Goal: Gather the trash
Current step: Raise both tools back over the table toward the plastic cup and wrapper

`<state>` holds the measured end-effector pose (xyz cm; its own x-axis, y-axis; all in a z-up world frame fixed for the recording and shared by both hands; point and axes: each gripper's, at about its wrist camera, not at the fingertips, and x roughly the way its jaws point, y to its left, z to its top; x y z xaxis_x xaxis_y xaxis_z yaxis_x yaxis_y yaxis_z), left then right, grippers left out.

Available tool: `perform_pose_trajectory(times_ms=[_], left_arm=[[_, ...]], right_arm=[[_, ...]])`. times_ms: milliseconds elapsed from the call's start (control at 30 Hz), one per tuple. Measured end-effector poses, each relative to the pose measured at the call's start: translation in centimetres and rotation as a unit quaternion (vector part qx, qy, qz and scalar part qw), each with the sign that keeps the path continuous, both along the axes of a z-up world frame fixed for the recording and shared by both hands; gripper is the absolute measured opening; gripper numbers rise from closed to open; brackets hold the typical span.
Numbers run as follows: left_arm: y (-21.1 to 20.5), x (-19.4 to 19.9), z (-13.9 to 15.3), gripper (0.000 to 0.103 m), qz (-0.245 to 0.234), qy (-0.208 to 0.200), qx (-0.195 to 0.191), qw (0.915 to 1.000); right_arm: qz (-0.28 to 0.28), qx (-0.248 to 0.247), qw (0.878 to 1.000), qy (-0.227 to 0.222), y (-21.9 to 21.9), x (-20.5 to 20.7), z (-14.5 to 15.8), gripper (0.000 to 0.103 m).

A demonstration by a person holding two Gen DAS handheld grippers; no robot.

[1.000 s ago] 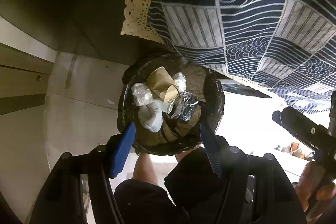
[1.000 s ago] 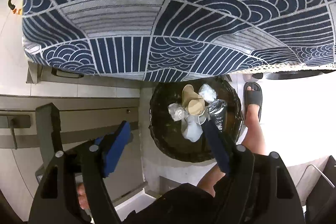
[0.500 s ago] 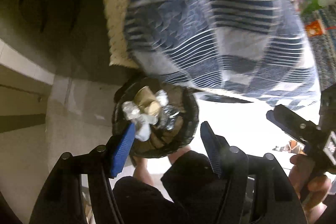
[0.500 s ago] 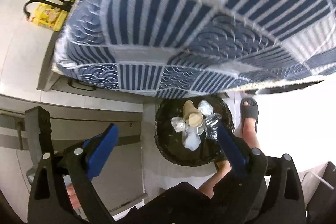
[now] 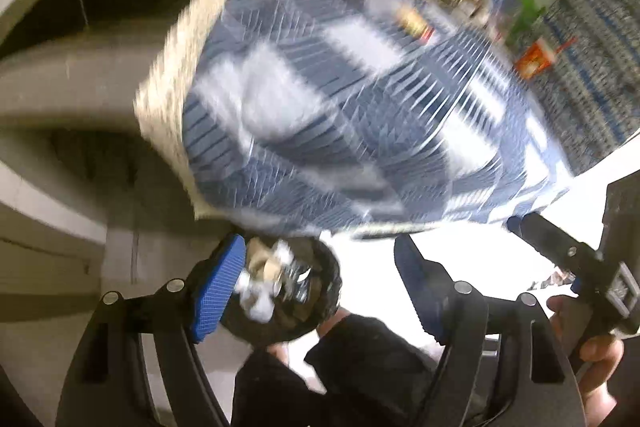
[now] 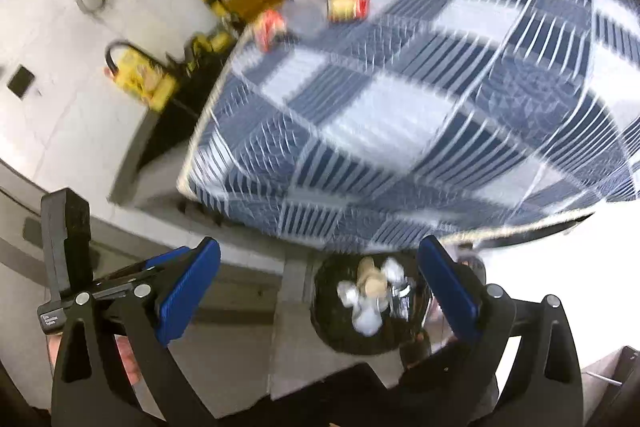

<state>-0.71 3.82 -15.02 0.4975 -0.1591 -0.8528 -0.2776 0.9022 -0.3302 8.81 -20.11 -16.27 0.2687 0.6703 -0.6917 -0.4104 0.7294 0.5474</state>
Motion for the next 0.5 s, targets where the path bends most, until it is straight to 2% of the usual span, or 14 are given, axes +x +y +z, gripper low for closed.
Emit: perform_pose_trajectory(times_ms=[333,433,500], left_arm=[[-1.0,3.6,7.4,0.078,-0.043,-0.064,0.053,0.9956],[-1.7,4.9,9.0,0.078,-0.058,-0.08,0.061,0.9933],[-2.1,5.9,10.0,0.083,-0.066,-0.09,0.069,0.9913]], right_arm=[[-0.04,0.011,0.995,-0.096,-2.9,2.1,6.3,0.098],[-0.044,0.024,0.993,-0.106,-3.4,3.1,7.7,0.098],[-0.044,0.025,0.993,-0.11,-3.7,3.8,8.2,0.098]])
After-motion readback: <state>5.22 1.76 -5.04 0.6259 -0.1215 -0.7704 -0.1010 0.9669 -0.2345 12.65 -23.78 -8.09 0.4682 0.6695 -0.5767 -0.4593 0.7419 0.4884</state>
